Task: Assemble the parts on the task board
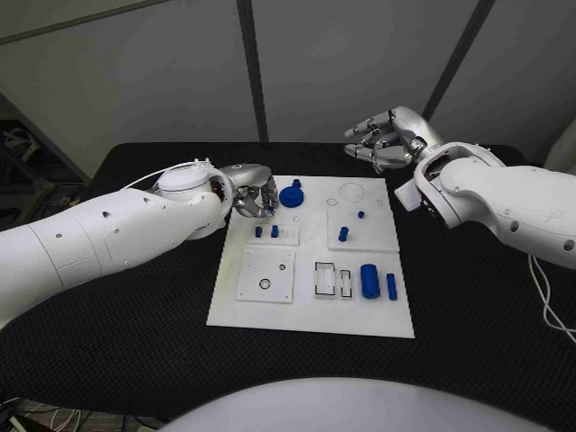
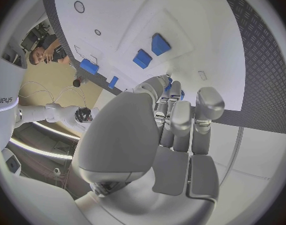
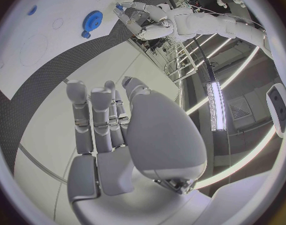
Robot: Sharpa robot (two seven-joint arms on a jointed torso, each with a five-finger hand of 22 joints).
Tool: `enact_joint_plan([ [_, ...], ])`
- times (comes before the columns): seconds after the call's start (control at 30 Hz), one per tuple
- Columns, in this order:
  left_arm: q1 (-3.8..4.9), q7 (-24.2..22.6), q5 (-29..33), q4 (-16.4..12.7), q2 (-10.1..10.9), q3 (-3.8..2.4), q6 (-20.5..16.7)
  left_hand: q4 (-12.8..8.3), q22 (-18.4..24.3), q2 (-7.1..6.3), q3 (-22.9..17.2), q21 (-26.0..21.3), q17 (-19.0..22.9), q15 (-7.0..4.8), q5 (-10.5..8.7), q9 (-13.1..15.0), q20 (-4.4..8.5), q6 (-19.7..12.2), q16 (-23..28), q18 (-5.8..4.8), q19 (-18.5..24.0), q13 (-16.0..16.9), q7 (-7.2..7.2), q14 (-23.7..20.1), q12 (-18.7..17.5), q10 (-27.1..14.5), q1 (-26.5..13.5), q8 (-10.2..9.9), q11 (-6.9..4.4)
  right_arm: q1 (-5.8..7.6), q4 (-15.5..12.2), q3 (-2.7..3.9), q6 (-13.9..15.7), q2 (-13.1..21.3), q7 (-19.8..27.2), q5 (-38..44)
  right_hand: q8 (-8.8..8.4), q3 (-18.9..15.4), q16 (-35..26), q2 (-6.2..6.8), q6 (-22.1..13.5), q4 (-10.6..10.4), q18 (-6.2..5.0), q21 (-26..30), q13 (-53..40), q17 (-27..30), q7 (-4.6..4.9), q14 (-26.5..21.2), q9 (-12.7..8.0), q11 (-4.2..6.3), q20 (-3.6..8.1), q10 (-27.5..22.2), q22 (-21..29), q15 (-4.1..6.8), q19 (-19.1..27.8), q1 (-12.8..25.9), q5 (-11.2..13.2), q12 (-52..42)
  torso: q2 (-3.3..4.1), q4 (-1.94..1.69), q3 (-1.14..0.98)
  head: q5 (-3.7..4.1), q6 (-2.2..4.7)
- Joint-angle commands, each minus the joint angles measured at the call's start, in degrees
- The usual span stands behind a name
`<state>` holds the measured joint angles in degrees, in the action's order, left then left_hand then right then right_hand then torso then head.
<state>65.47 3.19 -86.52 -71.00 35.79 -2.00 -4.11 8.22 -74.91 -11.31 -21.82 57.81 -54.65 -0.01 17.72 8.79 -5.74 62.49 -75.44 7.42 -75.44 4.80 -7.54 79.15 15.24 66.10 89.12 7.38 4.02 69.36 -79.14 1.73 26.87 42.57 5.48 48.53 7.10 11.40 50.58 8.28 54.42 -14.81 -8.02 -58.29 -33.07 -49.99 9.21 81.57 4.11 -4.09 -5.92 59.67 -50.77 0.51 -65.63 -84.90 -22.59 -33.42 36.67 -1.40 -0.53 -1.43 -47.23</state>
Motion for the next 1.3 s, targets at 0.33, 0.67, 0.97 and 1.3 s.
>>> enact_joint_plan([
  [0.33,-0.01,0.81,0.25,-0.08,-0.16,-0.05,1.34,-0.09,-6.76,-0.10,-0.22,-0.37,0.14,-0.11,-0.04,-0.04,-0.07,0.48,-0.02,-1.10,0.39,0.05,0.08,-0.15,-0.26,0.44,-0.48,-0.32,-0.05,0.11,0.00,0.02,-0.37,-0.09,0.17,0.23,0.35,0.41,-0.23,0.36,-0.05,-0.08,-0.39,0.29,0.06,-0.06,0.05,0.12,-0.03,-0.03,0.10,0.17,0.10,-0.10,0.31,0.24,-0.16,0.38,0.02,0.03,-0.01,0.20,0.05],
  [0.67,-0.02,1.18,0.25,0.21,-0.34,-0.05,1.69,-0.10,-6.70,-0.12,-0.21,-0.61,0.26,-0.11,-0.04,-0.04,-0.07,0.49,0.03,-1.05,0.50,0.05,0.10,-0.20,-0.30,0.45,-0.51,-0.34,-0.06,0.10,0.01,0.02,-0.29,-0.02,0.17,0.23,0.35,0.41,-0.23,0.36,-0.05,-0.08,-0.39,0.29,0.06,-0.06,0.05,0.12,-0.03,-0.03,0.10,0.17,0.10,-0.10,0.31,0.24,-0.16,0.38,-0.02,-0.03,-0.01,0.23,-0.05],
  [0.97,-0.02,1.25,0.25,0.49,-0.58,-0.04,2.14,-0.12,-6.70,-0.15,-0.20,-0.58,0.34,-0.11,-0.04,-0.05,-0.07,0.49,0.05,-1.06,0.50,0.05,0.13,-0.24,-0.36,0.45,-0.54,-0.36,-0.07,0.10,-0.01,0.02,-0.25,-0.01,0.18,0.26,0.37,0.45,-0.56,0.35,-0.07,-0.04,-0.42,0.44,0.23,0.17,0.04,0.09,-0.03,-0.02,0.10,0.24,0.25,-0.09,0.36,0.22,-0.16,0.43,0.02,0.03,0.00,0.19,-0.18],
  [1.3,-0.02,1.04,0.25,0.47,-0.71,-0.01,2.69,-0.16,-6.70,-0.15,-0.20,-0.57,0.43,-0.14,-0.05,-0.03,-0.08,0.63,0.07,-1.07,0.54,0.09,0.21,-0.31,-0.45,0.61,-0.64,-0.36,-0.13,0.10,0.02,0.02,-0.26,-0.03,0.16,0.27,0.37,0.45,-0.56,0.35,-0.07,-0.04,-0.42,0.44,0.23,0.17,0.04,0.09,-0.03,-0.02,0.10,0.24,0.25,-0.09,0.36,0.22,-0.16,0.43,-0.01,-0.06,0.01,0.15,-0.32],
])
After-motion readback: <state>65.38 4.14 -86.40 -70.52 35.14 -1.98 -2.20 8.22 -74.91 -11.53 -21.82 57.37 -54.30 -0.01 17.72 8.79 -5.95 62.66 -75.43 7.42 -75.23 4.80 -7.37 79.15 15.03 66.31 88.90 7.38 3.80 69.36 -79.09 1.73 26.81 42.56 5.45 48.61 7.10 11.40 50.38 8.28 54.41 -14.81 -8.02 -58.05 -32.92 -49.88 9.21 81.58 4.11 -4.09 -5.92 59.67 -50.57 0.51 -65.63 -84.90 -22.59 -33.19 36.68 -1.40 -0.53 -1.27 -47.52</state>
